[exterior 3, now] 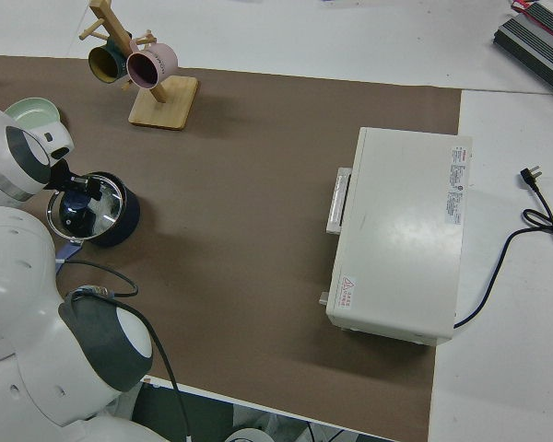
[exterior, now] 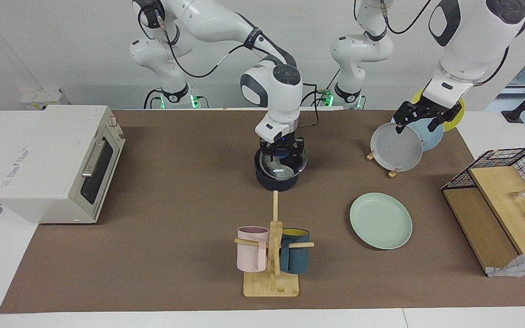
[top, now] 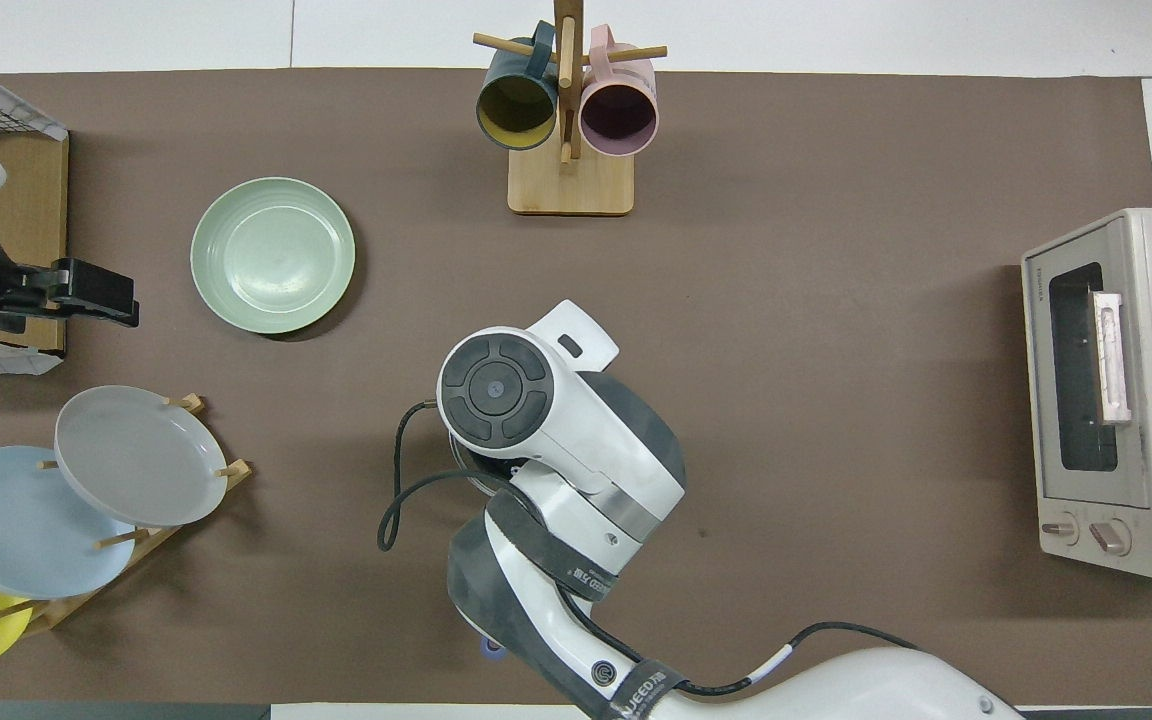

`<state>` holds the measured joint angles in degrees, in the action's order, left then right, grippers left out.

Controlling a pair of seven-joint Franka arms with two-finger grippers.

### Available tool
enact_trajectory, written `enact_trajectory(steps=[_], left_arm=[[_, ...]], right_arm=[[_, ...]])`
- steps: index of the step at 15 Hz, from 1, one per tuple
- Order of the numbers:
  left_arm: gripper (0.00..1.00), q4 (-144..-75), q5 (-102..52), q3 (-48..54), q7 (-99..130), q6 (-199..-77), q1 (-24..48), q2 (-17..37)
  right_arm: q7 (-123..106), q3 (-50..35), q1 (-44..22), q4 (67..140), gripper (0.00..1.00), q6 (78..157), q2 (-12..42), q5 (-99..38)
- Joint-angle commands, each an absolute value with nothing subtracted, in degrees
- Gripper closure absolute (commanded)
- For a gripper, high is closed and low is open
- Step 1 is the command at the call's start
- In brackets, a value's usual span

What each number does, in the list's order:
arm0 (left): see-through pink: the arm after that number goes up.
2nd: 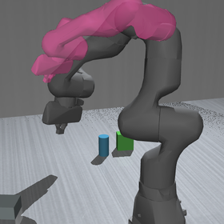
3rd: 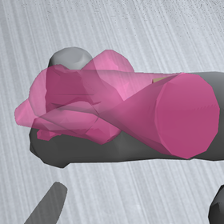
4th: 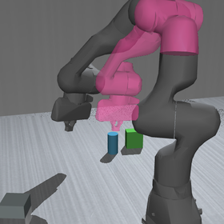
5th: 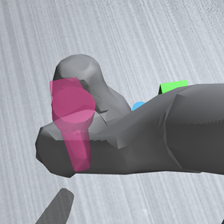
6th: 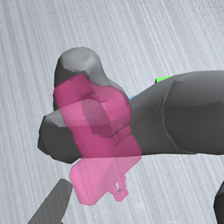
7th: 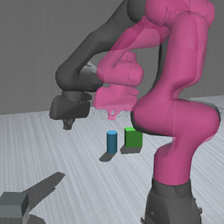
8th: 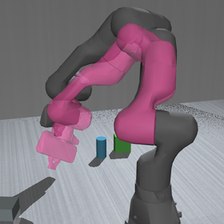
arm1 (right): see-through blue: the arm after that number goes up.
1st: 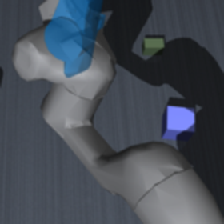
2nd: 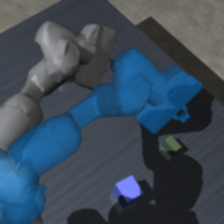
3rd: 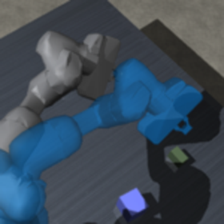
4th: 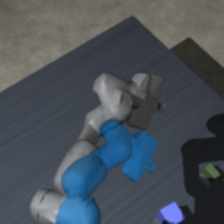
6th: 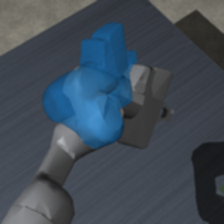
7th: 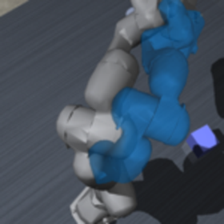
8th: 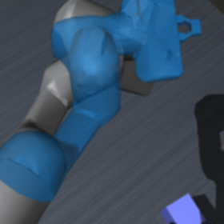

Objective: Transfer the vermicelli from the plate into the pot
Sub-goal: 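Lower the glass lid onto the pot and open the right gripper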

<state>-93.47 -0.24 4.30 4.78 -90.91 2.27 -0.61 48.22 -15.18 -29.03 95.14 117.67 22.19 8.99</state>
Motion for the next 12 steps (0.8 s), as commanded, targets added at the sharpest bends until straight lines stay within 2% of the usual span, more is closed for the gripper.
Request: enact_trajectory(steps=[1,12], left_arm=[[0.00,-95.27,-1.05,4.48,4.31,-91.58,1.67,-2.29],[0.00,-95.54,-0.97,4.83,4.22,-91.76,0.89,-2.37]], right_arm=[[49.04,-15.38,-29.09,95.71,0.39,116.19,21.27,10.63],[48.96,-15.38,-30.67,94.48,0.38,115.31,21.36,16.87]])
